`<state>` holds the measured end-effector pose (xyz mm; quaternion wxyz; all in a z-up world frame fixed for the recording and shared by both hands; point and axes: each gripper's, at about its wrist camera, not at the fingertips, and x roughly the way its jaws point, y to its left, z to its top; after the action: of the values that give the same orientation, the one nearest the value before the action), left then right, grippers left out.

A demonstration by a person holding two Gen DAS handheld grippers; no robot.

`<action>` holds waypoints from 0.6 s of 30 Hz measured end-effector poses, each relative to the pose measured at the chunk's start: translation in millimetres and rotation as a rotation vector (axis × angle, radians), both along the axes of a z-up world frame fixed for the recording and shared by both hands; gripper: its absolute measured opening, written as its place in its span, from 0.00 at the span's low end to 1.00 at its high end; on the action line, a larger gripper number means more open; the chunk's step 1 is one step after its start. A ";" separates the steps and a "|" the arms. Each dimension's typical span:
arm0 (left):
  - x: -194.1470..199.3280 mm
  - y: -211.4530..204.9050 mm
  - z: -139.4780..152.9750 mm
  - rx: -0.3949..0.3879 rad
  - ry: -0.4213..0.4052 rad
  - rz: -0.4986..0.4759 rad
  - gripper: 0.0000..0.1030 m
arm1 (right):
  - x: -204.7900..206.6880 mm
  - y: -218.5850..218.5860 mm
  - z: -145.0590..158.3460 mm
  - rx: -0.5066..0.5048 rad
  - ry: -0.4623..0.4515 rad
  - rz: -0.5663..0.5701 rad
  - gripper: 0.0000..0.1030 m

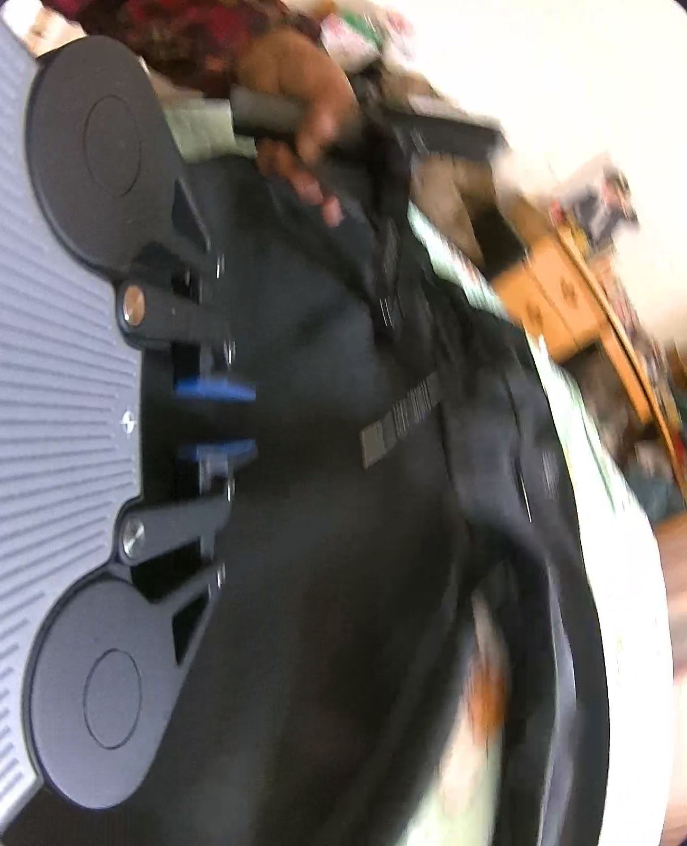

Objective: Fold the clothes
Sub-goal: 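Close the right gripper on the trouser edge and lift it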

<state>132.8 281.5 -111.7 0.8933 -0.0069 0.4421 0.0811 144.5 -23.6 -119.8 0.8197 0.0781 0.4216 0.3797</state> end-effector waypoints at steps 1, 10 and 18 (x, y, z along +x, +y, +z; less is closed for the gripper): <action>-0.2 -0.2 -0.3 0.000 -0.003 0.001 1.00 | 0.0 -10.0 0.6 -0.017 -0.004 -0.038 0.00; -9.9 -3.3 8.7 -0.009 -0.034 0.004 0.93 | -59.9 -17.0 28.8 -0.142 -0.101 -0.072 0.32; -75.4 -40.4 43.6 -0.121 -0.088 -0.129 0.95 | -98.6 -39.3 29.8 -0.124 -0.039 -0.079 0.37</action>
<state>57.4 241.1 -68.1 0.9131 -0.0358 0.4062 -0.0037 46.0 -62.9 -89.9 0.8456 0.0365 0.4246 0.3215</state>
